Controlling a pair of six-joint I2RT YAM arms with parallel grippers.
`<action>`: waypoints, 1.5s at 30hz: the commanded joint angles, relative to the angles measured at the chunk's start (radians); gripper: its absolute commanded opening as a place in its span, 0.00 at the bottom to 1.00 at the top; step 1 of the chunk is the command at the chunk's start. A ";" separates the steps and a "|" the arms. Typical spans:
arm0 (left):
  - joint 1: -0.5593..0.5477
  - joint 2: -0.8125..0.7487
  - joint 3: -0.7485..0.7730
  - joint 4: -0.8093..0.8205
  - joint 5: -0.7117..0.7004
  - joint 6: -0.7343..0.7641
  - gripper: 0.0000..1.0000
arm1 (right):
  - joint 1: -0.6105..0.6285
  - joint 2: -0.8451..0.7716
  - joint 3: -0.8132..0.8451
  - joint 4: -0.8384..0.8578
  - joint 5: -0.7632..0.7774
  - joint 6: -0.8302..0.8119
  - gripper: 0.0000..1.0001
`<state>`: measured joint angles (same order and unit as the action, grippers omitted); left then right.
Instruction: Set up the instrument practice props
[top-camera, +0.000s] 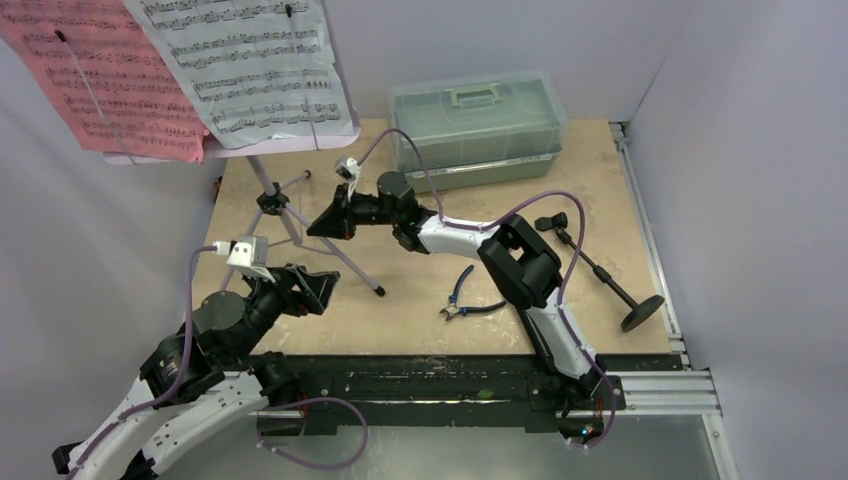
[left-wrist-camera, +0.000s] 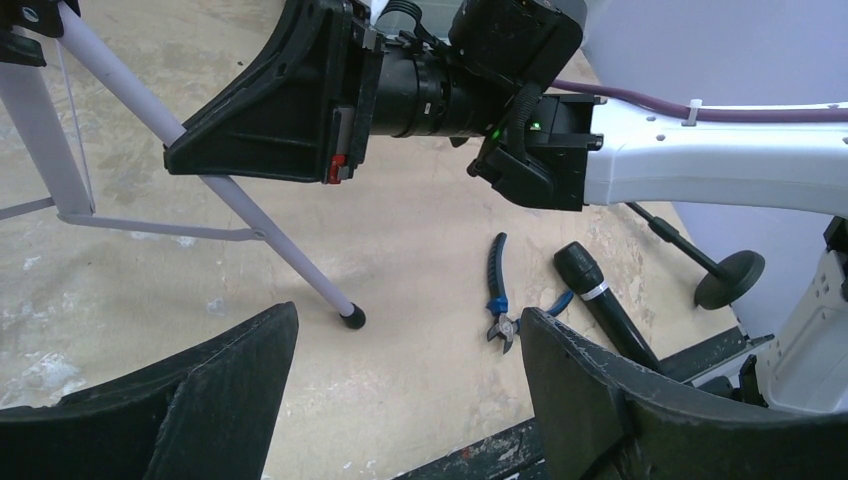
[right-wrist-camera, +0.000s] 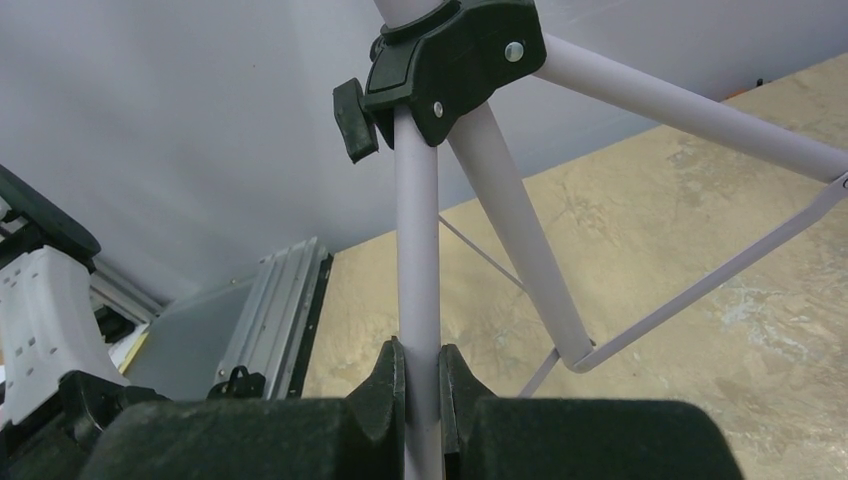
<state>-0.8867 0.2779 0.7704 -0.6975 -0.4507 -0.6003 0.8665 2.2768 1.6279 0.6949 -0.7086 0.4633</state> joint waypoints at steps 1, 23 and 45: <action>-0.001 -0.009 -0.003 0.038 -0.014 0.008 0.81 | 0.034 -0.003 -0.015 -0.201 0.046 -0.036 0.00; -0.004 -0.172 -0.051 0.190 0.249 0.106 0.85 | -0.276 -0.786 -0.676 -0.720 0.620 -0.060 0.72; -0.004 0.409 0.033 0.419 0.746 0.424 0.84 | -0.841 -0.834 -0.660 -1.030 0.984 0.056 0.99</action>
<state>-0.8867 0.7403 0.7593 -0.2619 0.3092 -0.2779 0.0330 1.3647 0.8959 -0.3386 0.2466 0.5228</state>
